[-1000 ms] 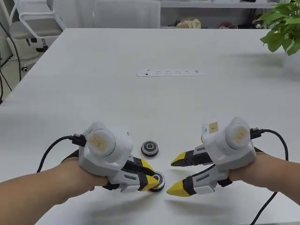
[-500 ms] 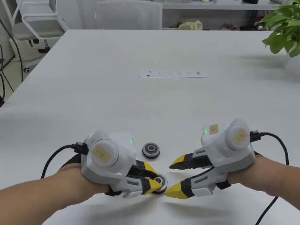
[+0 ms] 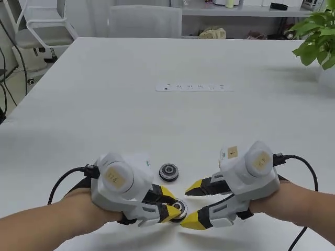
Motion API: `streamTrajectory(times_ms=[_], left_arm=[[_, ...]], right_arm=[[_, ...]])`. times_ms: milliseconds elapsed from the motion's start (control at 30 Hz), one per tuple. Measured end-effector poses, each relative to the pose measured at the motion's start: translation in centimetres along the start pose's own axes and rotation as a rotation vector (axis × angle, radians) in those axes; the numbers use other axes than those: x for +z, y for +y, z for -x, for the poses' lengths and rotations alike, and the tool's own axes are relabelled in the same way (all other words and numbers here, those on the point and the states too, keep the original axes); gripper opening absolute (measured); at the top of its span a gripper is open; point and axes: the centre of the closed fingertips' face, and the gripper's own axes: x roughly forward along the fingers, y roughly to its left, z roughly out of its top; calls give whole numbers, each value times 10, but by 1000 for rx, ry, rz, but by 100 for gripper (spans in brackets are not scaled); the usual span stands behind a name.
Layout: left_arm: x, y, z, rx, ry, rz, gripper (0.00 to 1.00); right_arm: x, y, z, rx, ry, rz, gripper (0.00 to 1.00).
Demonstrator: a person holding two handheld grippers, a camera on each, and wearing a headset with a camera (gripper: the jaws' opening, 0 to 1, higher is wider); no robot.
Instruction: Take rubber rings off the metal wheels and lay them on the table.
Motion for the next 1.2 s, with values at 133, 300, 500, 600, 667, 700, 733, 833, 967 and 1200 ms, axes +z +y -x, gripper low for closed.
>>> streamTrajectory(times_ms=[133, 300, 500, 600, 667, 700, 733, 833, 967, 1200], left_arm=[[0, -2, 0, -6, -1, -5, 9], [0, -2, 1, -5, -6, -4, 8], [-1, -2, 1, 0, -3, -7, 8], [0, -2, 1, 4, 1, -9, 8], [-1, -2, 1, 4, 3, -9, 8], [-1, -2, 1, 4, 2, -9, 8], [-1, -2, 1, 5, 2, -8, 8], [-1, -2, 1, 6, 2, -9, 8], [0, -1, 1, 7, 1, -10, 8], [0, -1, 0, 8, 2, -11, 8]], right_arm=[[0, 1, -1, -6, 4, 11, 39], [0, 3, -2, -9, 10, 20, 38], [-1, 6, -5, -5, 16, 26, 36], [-3, 8, -6, -3, 26, 37, 35], [-3, 8, -7, -3, 29, 44, 34], [-3, 8, -8, -4, 30, 45, 34], [-4, 7, -8, -7, 31, 49, 33], [-4, 6, -9, -12, 31, 52, 31], [-3, 5, -9, -14, 26, 54, 28], [-2, 6, -8, -13, 19, 52, 24]])
